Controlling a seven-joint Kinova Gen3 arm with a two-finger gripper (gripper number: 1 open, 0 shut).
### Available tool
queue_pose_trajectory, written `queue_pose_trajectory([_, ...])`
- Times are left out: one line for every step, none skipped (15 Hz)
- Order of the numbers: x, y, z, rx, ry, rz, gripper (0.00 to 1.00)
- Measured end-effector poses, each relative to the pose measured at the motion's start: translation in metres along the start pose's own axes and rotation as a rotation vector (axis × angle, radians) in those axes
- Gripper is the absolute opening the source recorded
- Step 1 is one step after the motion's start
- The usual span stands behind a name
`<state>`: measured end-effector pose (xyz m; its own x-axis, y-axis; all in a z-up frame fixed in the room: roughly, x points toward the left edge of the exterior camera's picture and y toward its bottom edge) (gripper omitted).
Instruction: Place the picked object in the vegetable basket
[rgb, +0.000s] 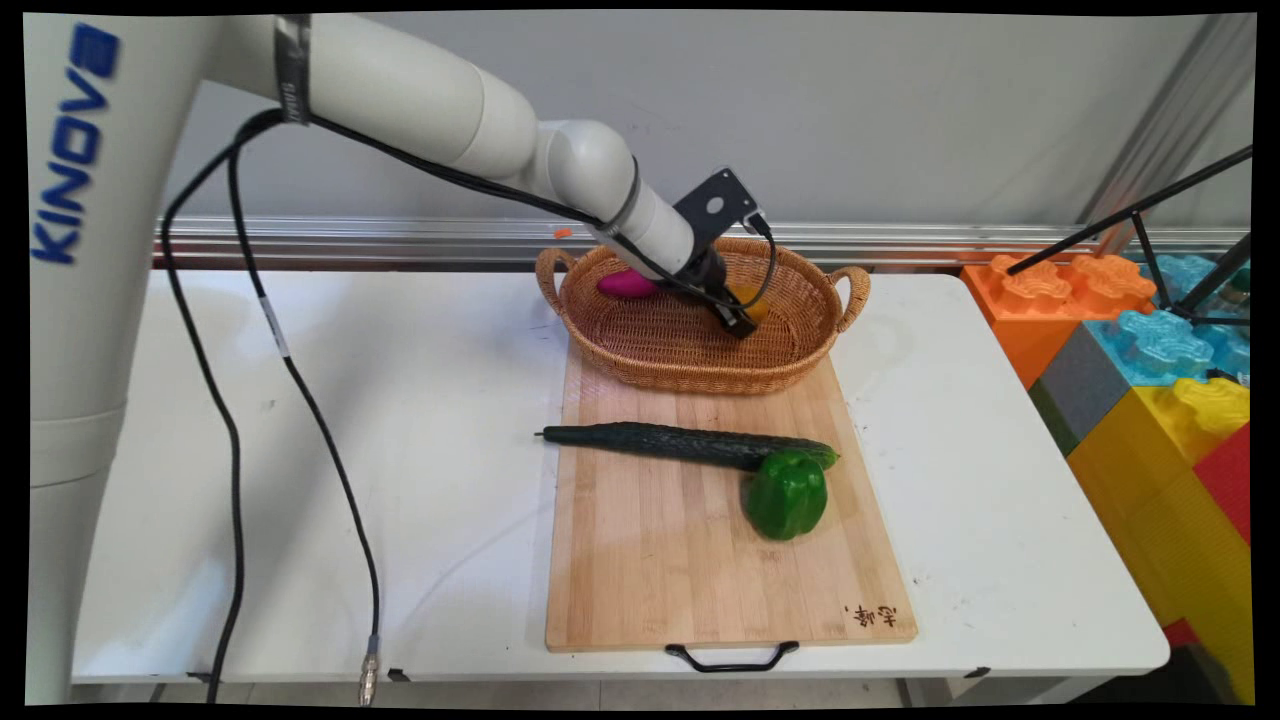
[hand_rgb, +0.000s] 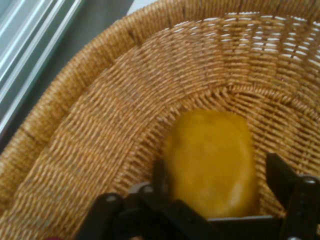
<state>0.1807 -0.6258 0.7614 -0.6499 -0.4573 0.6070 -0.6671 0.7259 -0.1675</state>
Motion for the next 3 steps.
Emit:
queue_pose_trajectory([0.0017,0.0011,0.0022,-0.004,0.003,-0.001,1.0])
queue_pose_trajectory([0.0033,0.0025,0.0031,-0.007,0.005,-0.001,1.0])
queue_pose_trajectory([0.0048,0.004,0.0033,-0.01,0.007,-0.002,1.0])
